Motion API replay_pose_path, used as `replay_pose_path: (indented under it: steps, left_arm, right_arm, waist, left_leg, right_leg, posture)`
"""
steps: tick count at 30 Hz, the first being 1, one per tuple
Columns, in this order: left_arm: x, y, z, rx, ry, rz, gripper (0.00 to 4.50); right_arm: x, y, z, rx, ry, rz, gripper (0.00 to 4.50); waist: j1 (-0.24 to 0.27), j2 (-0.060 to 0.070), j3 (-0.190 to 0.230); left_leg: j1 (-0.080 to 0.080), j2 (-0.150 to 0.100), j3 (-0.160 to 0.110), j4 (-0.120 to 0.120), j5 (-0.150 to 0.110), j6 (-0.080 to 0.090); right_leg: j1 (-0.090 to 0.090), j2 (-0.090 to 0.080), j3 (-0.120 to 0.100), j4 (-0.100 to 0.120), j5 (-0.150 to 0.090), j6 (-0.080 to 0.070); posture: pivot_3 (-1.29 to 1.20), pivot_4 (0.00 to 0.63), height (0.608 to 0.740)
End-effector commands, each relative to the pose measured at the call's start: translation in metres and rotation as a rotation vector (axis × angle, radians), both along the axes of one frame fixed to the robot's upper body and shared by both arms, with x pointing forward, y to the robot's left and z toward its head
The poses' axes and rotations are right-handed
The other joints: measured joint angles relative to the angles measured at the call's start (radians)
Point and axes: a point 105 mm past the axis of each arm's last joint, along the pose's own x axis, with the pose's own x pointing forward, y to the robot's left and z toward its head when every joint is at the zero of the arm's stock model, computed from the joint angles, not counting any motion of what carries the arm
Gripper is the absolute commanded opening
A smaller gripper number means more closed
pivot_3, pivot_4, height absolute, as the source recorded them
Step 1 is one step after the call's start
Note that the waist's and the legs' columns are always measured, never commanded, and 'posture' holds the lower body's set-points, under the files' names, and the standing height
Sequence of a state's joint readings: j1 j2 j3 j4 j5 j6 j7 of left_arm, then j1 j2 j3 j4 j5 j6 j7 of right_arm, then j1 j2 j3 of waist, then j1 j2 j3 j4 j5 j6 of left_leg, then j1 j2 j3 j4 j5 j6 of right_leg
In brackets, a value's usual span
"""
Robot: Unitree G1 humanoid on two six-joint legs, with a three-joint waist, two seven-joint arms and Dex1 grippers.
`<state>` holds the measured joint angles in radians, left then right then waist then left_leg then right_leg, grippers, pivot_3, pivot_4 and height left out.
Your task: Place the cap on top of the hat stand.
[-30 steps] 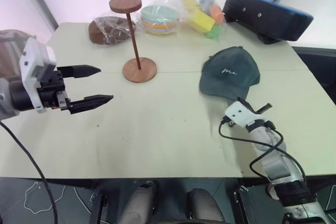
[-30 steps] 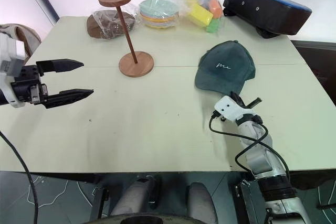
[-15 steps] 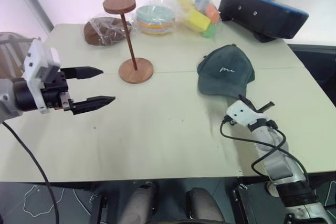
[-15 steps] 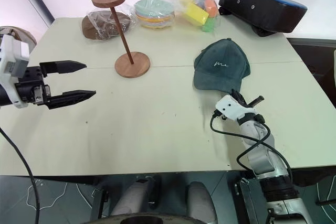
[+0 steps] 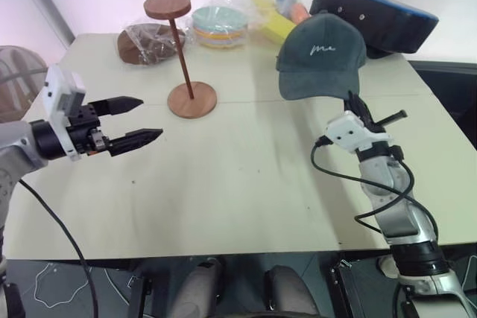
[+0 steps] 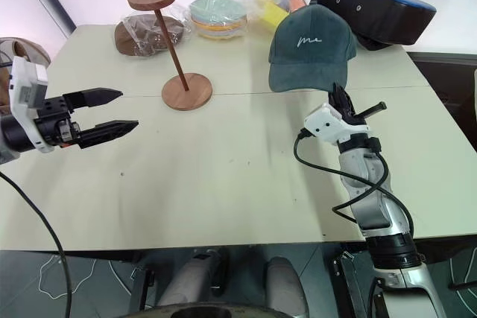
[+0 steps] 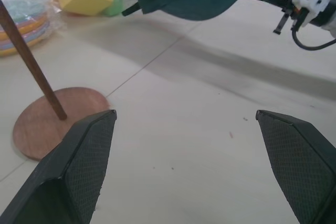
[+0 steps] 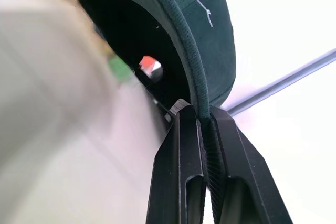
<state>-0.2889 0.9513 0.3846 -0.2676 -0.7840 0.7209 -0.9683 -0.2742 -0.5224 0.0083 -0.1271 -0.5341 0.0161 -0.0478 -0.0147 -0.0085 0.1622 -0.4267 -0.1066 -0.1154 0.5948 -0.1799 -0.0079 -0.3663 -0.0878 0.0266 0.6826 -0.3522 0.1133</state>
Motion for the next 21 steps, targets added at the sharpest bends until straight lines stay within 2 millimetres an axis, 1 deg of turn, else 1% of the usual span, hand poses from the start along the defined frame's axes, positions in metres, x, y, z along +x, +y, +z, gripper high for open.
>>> replay_pose_path:
  steps: [1, 4, 10, 15, 17, 21]
  left_arm:
    - [0.005, 0.003, 0.006, -0.010, -0.043, 0.019, 4.50]
    - [0.009, 0.003, 0.003, -0.024, -0.039, 0.028, 4.50]
    - [0.016, 0.001, 0.000, -0.054, -0.043, 0.041, 4.50]
    - [0.017, -0.004, -0.006, -0.057, -0.037, 0.033, 4.50]
    - [0.019, -0.004, -0.005, -0.062, -0.038, 0.036, 4.50]
    - [0.017, -0.004, -0.006, -0.061, -0.040, 0.039, 4.50]
  right_arm:
    - [-0.007, 0.010, 0.050, 0.035, -0.163, 0.032, 0.02]
    - [-0.007, 0.024, 0.072, 0.059, -0.209, 0.071, 0.02]
    - [0.001, 0.051, 0.101, 0.108, -0.248, 0.138, 0.02]
    - [0.015, 0.081, 0.107, 0.178, -0.230, 0.188, 0.02]
    - [0.020, 0.092, 0.106, 0.176, -0.223, 0.194, 0.02]
    - [0.018, 0.116, 0.109, 0.189, -0.222, 0.265, 0.02]
  waist:
    - [-0.001, 0.000, 0.000]
    - [-0.002, 0.000, 0.000]
    - [-0.002, 0.000, 0.000]
    - [-0.006, 0.000, 0.000]
    - [-0.006, 0.000, 0.000]
    - [-0.005, 0.000, 0.000]
  left_leg:
    - [0.000, 0.000, 0.000, 0.000, 0.000, 0.000]
    - [0.000, 0.000, 0.000, 0.000, 0.000, 0.000]
    - [0.000, 0.000, 0.000, -0.001, 0.000, -0.001]
    - [0.000, 0.000, 0.000, -0.001, 0.001, -0.002]
    - [0.000, 0.000, 0.000, -0.002, 0.003, -0.005]
    - [0.000, 0.000, 0.000, -0.002, 0.003, -0.006]
  right_leg:
    - [0.000, 0.000, 0.000, 0.000, 0.000, 0.000]
    - [0.000, 0.000, 0.000, 0.000, 0.000, 0.000]
    - [-0.001, 0.000, 0.000, 0.000, 0.000, 0.000]
    - [-0.002, 0.000, 0.000, 0.001, 0.000, 0.000]
    - [-0.002, 0.000, 0.000, 0.001, 0.000, 0.000]
    - [-0.003, 0.000, 0.000, 0.001, 0.000, 0.000]
  posture:
    - [0.00, 0.150, 0.740]
    - [0.00, 0.150, 0.740]
    - [0.00, 0.150, 0.740]
    - [0.00, 0.150, 0.740]
    - [0.00, 0.150, 0.740]
    - [0.00, 0.150, 0.740]
